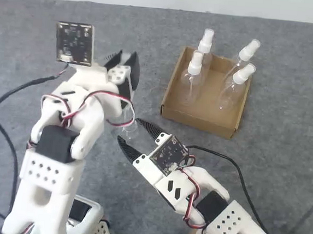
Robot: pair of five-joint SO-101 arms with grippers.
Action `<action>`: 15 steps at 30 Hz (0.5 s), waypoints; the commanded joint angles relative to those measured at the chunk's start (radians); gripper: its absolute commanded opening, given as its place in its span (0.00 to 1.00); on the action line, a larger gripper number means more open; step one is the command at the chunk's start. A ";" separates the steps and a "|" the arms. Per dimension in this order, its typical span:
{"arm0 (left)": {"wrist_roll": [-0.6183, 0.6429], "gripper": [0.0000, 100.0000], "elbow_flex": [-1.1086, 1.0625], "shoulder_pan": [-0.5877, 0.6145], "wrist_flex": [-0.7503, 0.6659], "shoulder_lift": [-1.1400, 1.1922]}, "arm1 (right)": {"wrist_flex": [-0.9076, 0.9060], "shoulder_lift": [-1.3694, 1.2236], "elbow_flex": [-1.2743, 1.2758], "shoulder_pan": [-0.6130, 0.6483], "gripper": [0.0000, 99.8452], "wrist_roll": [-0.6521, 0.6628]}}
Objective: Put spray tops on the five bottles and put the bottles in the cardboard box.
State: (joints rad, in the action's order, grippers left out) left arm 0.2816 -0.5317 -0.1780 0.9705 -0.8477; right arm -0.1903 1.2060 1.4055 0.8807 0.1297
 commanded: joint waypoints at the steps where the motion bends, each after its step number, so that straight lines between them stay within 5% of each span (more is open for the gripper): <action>1: -0.086 0.01 -0.025 -0.005 0.057 -0.138 | -0.010 0.030 -0.003 -0.021 0.01 -0.015; 8: -0.189 0.06 -0.213 -0.006 -0.021 -0.393 | -0.010 0.025 -0.003 -0.019 0.01 -0.015; 15: -0.193 0.15 -0.232 -0.006 -0.035 -0.376 | -0.004 0.025 0.014 -0.019 0.01 -0.015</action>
State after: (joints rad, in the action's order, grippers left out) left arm 0.0974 -0.7741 -0.1795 0.9705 -1.2329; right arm -0.1903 1.2075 1.4208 0.8761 0.1266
